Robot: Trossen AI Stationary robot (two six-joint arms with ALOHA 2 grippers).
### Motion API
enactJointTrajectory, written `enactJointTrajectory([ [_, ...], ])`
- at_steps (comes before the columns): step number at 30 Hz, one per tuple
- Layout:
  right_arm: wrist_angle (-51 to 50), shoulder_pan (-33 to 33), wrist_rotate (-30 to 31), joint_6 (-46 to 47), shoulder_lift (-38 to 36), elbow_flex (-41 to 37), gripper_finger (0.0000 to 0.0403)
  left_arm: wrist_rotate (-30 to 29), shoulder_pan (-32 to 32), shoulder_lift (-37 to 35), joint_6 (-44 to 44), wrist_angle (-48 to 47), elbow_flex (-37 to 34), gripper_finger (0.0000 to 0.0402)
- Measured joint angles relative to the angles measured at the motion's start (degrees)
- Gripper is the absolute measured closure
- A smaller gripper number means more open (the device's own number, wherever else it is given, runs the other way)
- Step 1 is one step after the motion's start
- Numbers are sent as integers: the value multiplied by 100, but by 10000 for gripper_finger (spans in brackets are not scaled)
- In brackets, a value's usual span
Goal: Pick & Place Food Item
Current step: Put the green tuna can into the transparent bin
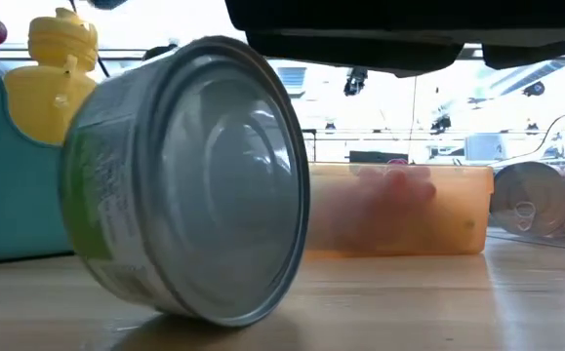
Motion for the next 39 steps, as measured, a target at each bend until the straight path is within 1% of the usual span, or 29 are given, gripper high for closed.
enactJointTrajectory([
  [2, -4, -1, 0, -58, -14, 0, 182, -53, -2, -233, 235, 72, -1, 399],
  [5, -1, -1, 121, -235, -74, 0, 182, -484, -4, -594, 524, 151, 0, 399],
  [7, -15, -12, 146, -330, -140, -7, 182, -1004, -16, -842, 667, 184, 0, 399],
  [11, -373, -32, 194, -346, -276, -35, 182, -2062, -46, -1321, 1043, 206, 0, 399],
  [14, -616, -34, 304, -280, -373, -35, 182, -2506, -52, -1653, 1417, 205, 0, 399],
  [17, -728, -32, 290, -172, -433, -35, 182, -2592, -52, -1889, 1703, 200, -46, 399],
  [19, -727, -32, 171, -183, -435, -37, 182, -2641, -52, -1943, 1747, 90, -50, 399],
  [22, -722, -60, -398, 9, -435, -39, 182, -2666, -52, -1925, 1743, -143, -59, 399],
  [24, -756, -75, -559, 199, -435, -37, 182, -2670, -52, -1872, 1741, -271, -60, 399],
  [30, -813, -95, -564, 279, -407, -39, 182, -2660, -52, -1623, 1700, -388, -66, 399],
  [33, -919, -93, -435, 288, -407, -39, 182, -2563, -59, -1532, 1684, -377, -66, 399],
  [36, -1105, -86, -261, 378, -431, -39, 182, -2218, -59, -1531, 1217, -364, -66, 399],
  [39, -1564, -88, -140, 684, -546, -46, 182, -2113, -67, -1537, 817, -375, -55, 399],
])
